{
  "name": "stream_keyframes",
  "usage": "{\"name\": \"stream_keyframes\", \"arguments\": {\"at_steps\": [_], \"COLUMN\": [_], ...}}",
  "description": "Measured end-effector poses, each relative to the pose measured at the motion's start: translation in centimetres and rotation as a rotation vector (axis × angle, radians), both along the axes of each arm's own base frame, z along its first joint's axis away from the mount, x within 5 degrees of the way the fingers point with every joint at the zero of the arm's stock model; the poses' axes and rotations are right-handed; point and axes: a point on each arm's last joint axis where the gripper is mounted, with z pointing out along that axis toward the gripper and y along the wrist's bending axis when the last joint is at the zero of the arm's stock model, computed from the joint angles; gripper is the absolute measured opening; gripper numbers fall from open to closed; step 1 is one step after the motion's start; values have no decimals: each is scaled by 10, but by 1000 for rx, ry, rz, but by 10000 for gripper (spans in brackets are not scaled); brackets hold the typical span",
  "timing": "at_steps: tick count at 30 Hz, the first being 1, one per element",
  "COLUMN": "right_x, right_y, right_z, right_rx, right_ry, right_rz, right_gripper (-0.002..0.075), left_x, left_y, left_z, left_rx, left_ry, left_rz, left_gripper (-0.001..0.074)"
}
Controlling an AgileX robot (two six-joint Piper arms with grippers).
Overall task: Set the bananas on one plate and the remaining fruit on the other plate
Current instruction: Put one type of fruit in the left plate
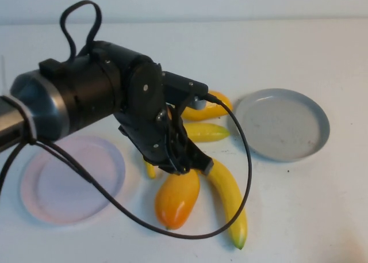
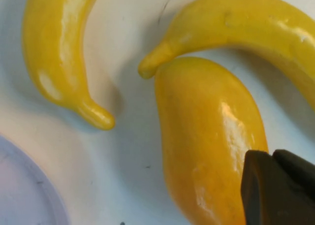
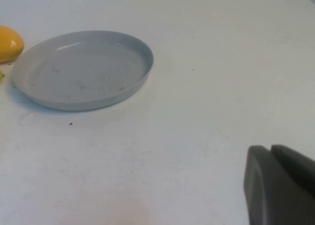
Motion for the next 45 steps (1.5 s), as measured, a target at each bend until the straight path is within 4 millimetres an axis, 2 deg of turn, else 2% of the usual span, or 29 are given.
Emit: {"name": "stream_keyframes", "arguments": {"at_steps": [8, 11, 13, 18, 21, 36, 42, 45], "right_x": [0, 0, 0, 0, 0, 0, 0, 0], "right_y": [0, 0, 0, 0, 0, 0, 0, 0], "right_z": [0, 0, 0, 0, 0, 0, 0, 0], "right_rx": [0, 0, 0, 0, 0, 0, 0, 0], "right_ry": [0, 0, 0, 0, 0, 0, 0, 0], "right_rz": [0, 0, 0, 0, 0, 0, 0, 0], "right_gripper": [-15, -15, -15, -15, -16, -16, -15, -16], "left_x": [-3, -3, -3, -3, -2, 14, 16, 17], "left_y": [-17, -16, -15, -16, -17, -28, -30, -30], "left_z": [0, 1, -1, -7, -11, -61, -69, -72], "left_rx": [73, 90, 110, 125, 129, 213, 218, 224], "left_ry": [-27, -31, -22, 4, 17, 61, 64, 69], "left_rz": [-64, -74, -82, -83, -59, -51, -55, -60], "left_gripper": [0, 60, 164, 556, 652, 668, 668, 643]}}
